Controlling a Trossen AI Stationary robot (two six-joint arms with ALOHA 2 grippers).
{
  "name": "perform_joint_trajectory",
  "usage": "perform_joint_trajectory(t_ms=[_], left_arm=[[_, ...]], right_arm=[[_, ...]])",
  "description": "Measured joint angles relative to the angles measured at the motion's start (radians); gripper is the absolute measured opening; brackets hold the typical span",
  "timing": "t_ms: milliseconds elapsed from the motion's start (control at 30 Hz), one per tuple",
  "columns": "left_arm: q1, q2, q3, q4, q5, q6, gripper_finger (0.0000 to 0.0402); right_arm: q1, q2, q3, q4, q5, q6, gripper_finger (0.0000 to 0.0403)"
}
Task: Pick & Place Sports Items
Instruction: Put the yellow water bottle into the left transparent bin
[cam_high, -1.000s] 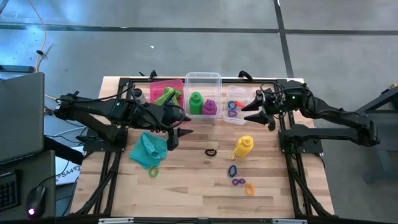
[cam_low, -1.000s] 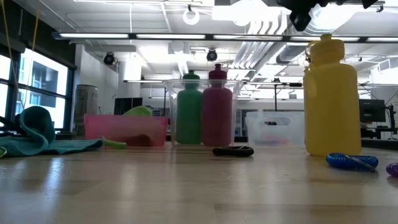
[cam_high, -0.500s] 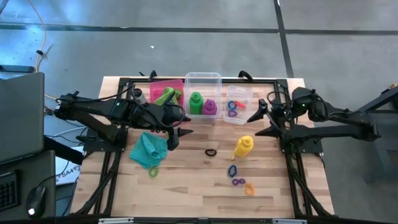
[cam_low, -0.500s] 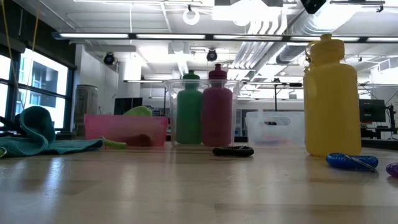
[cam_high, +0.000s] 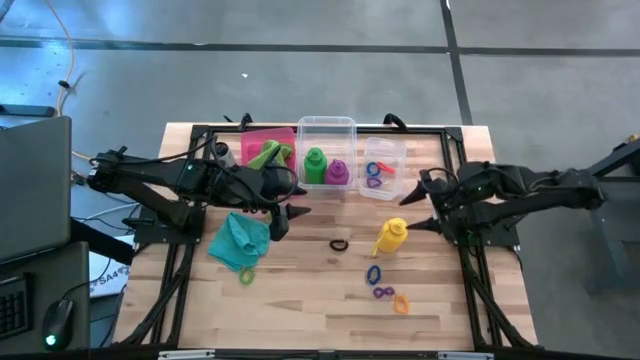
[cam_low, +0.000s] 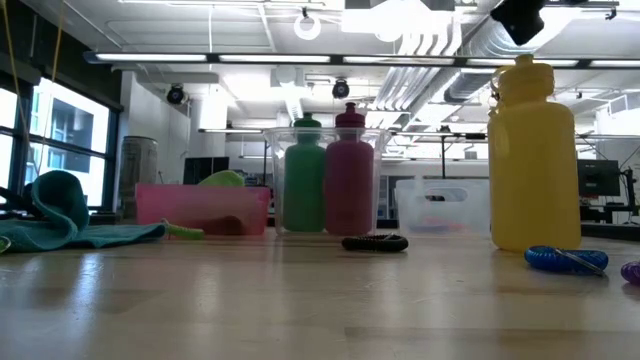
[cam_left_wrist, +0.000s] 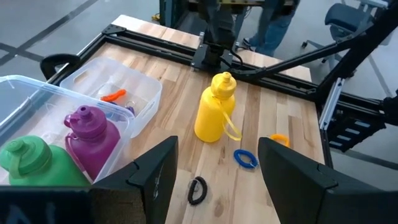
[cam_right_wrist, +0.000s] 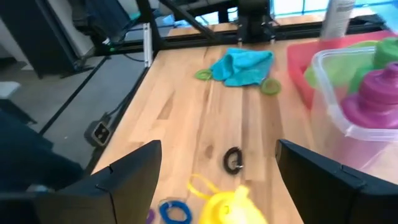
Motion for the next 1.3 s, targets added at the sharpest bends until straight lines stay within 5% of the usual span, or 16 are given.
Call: perform_joint_trajectory(t_ms=[233,633,1033,1300], left_arm=[[0.0,0.0,0.0,0.0,-0.042,0.0,0.0216],[0.0,0.0,0.0,0.0,-0.045,0.0,0.0216],[0.0,0.0,0.0,0.0,-0.045,-0.02,0.0216],[0.0,0.0,0.0,0.0,-0.045,-0.022,0.0216]], right_arm=[[0.097,0.021,0.0,-0.033,0.102,0.09,0.0307],[0.124,0.09,0.0,0.074,0.056,0.232,0.0307],[0.157,0.103,0.0,0.001,0.37,0.087,0.0307],[0.227,0.103,0.0,-0.062,0.38,0.079,0.0307]])
